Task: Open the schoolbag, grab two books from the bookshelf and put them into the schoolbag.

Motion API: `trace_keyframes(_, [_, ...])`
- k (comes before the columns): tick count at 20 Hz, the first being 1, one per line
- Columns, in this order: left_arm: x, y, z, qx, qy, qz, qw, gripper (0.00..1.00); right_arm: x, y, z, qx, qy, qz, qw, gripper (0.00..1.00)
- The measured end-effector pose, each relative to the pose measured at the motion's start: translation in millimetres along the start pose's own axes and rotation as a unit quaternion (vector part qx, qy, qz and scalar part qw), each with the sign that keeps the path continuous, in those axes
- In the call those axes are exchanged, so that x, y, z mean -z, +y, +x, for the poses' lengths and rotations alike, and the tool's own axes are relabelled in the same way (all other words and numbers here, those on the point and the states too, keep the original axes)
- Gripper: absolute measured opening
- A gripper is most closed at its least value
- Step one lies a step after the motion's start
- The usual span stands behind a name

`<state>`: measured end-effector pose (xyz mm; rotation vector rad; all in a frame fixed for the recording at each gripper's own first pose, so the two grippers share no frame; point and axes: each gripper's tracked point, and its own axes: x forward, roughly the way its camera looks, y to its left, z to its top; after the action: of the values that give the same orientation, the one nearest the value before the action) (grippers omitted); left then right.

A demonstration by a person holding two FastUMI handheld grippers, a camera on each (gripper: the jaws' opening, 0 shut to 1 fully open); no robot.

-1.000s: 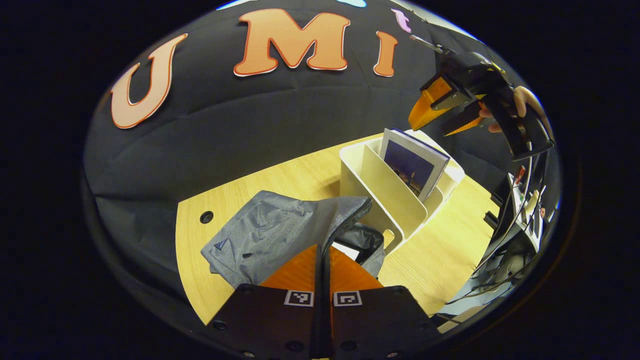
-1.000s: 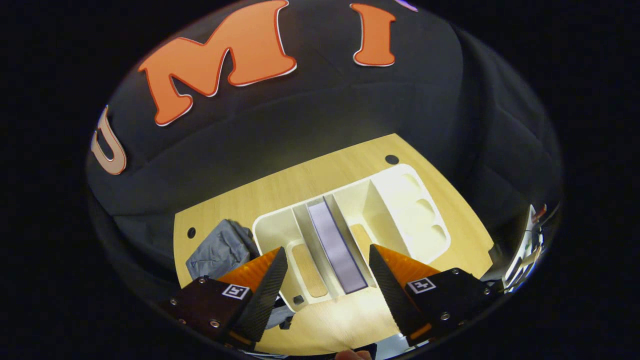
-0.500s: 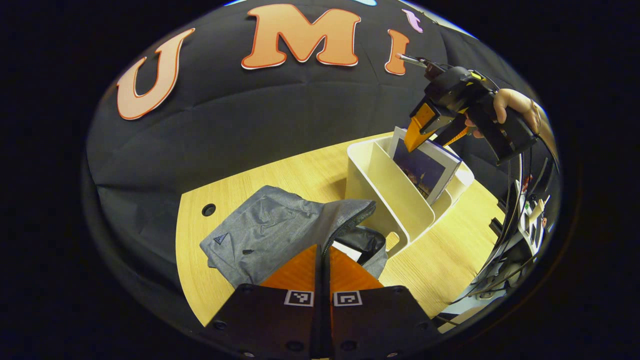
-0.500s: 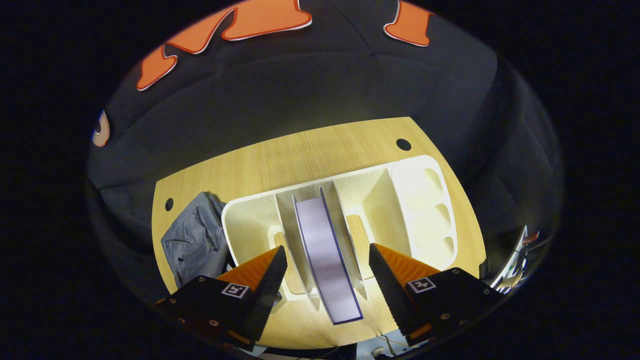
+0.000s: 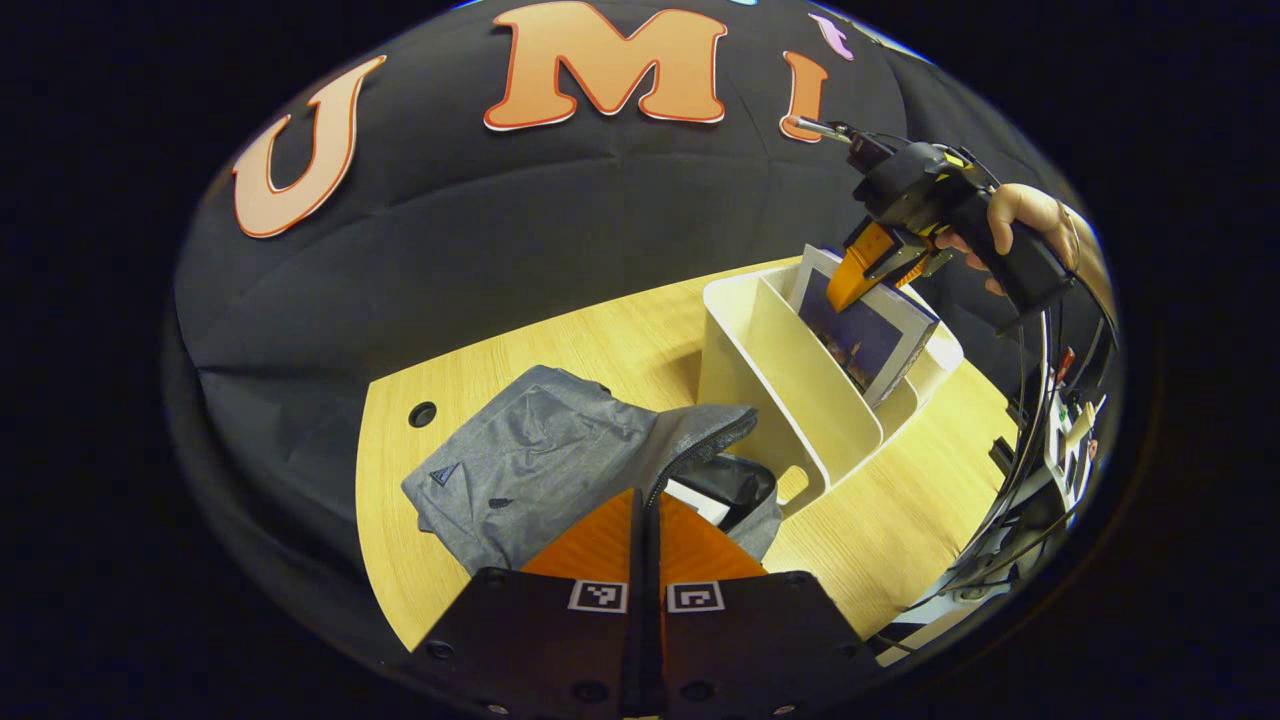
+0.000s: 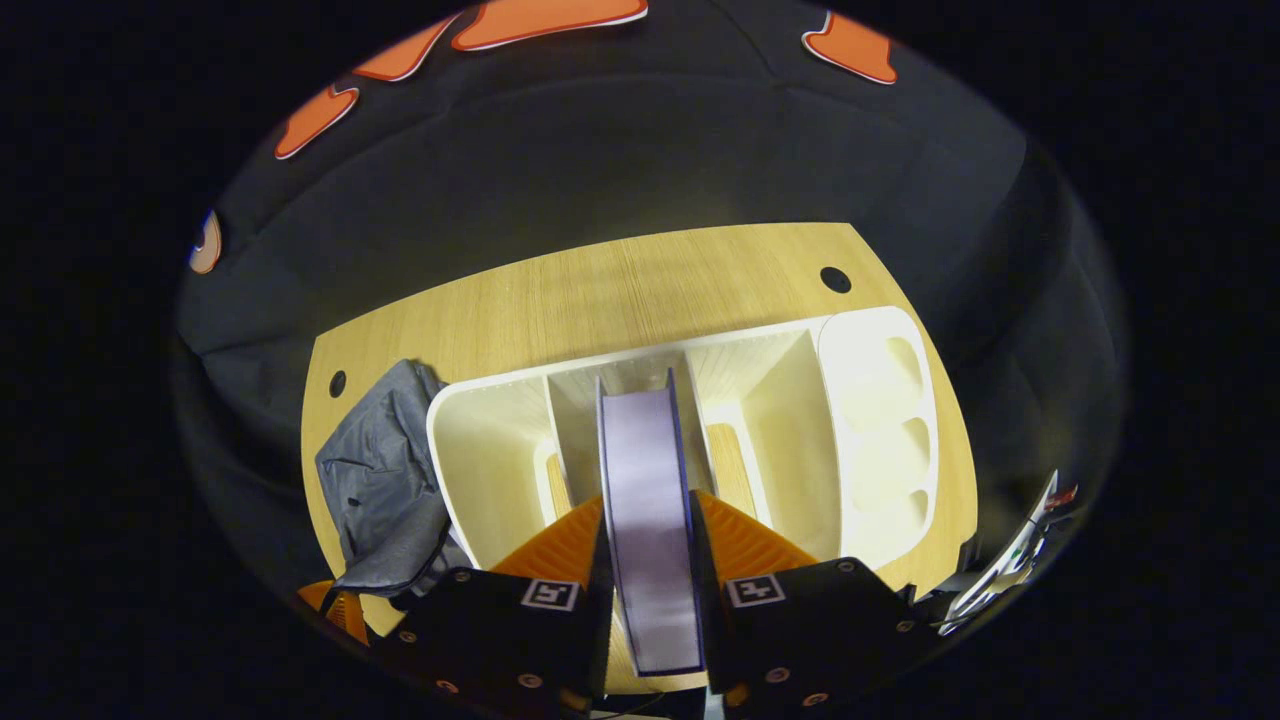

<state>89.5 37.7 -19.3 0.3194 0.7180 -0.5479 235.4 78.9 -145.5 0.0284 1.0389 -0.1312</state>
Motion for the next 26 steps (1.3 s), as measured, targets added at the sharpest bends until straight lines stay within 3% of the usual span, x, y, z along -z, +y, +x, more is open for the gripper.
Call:
trace_keyframes(1, [-1.3,1.1,0.3,-0.001,-0.001,0.0,1.0,0.0,-1.2,-0.8,1.6,0.001,-0.002,-0.005,1.0,0.37])
trace_keyframes(3, [-2.0,5.5,2.0,-0.005,-0.001,0.002,1.0,0.01,2.2,-0.3,-3.9,0.005,-0.003,-0.006,1.0,0.33])
trace_keyframes(14, [-30.4,18.9,-16.8,0.012,-0.034,0.038,0.999,0.0,0.1,-0.3,-107.5,0.029,-0.089,0.008,0.996,0.31])
trace_keyframes(21, [-40.5,24.6,-22.2,0.035,-0.049,0.059,0.996,0.0,8.3,12.2,-192.0,0.061,-0.173,0.009,0.983,0.31])
trace_keyframes(26, [-48.0,21.5,-22.4,0.048,-0.054,0.081,0.994,0.0,32.6,42.5,-238.9,0.025,-0.241,0.039,0.969,0.3])
